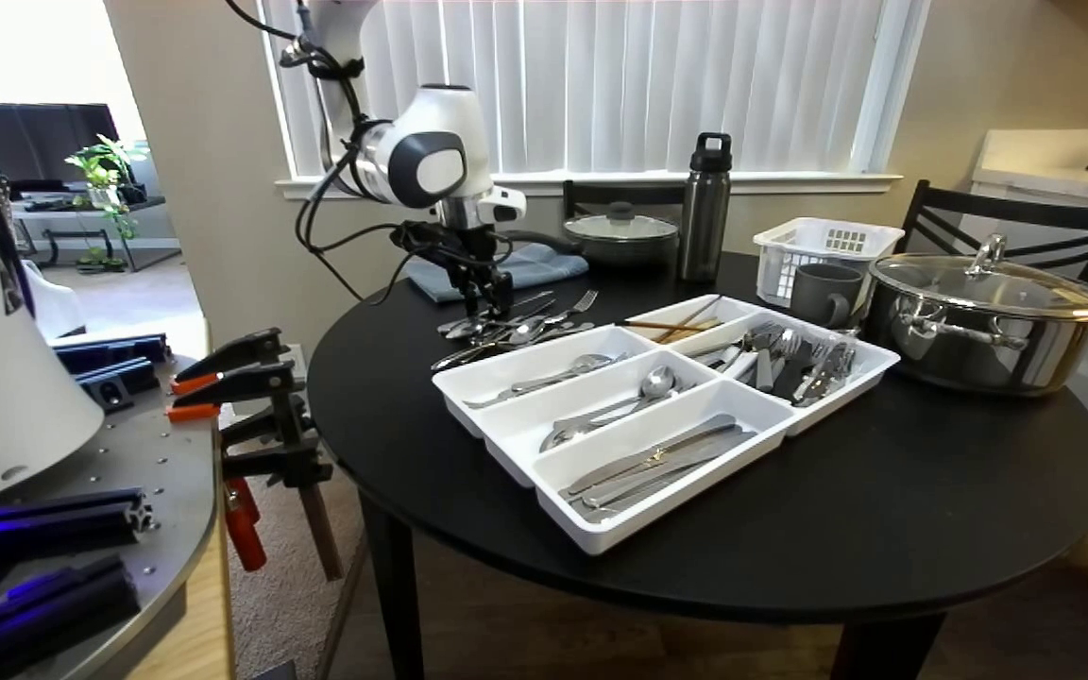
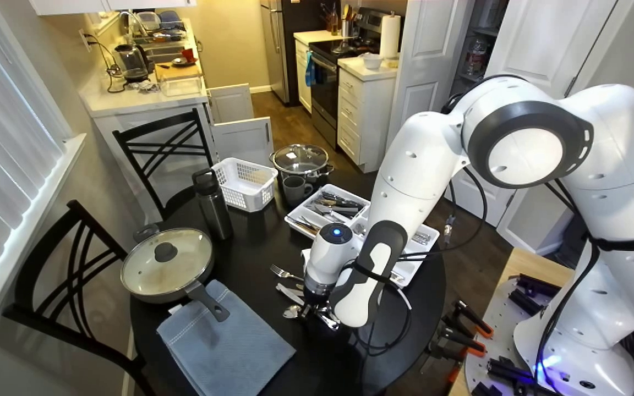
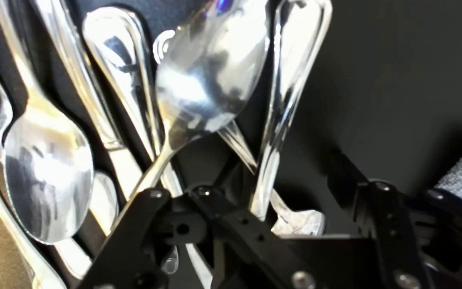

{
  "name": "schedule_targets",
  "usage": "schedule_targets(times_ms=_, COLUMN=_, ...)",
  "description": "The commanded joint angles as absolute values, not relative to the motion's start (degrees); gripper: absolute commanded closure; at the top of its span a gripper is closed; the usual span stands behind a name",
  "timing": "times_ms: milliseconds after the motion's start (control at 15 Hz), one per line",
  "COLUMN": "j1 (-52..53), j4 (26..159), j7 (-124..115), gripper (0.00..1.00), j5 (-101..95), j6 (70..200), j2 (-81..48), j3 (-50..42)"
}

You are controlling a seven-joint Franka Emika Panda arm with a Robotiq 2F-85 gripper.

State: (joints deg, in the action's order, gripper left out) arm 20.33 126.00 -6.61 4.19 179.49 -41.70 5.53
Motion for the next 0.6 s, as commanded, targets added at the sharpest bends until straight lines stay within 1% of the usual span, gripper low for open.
schedule_targets(times_ms=0, j1=20.70, j4=126.37, j7=-8.13, gripper=0.70, j5=4.51, j6=179.99, j2=-41.22, j3=4.67)
schedule_targets(times_ms=267, j1=22.72, j4=126.84, j7=-9.44, gripper=0.96, j5=4.57, j6=180.10, j2=-40.03, j3=1.95)
schedule_targets(times_ms=400, j1=24.56, j4=127.65, j7=-10.50, gripper=1.00, j5=4.66, j6=180.22, j2=-38.48, j3=-0.34)
schedule_targets(times_ms=467, j1=25.66, j4=128.14, j7=-11.03, gripper=1.00, j5=4.60, j6=180.13, j2=-37.31, j3=-1.75)
schedule_targets(times_ms=533, j1=26.51, j4=128.45, j7=-11.45, gripper=0.97, j5=4.56, j6=179.97, j2=-36.47, j3=-2.88)
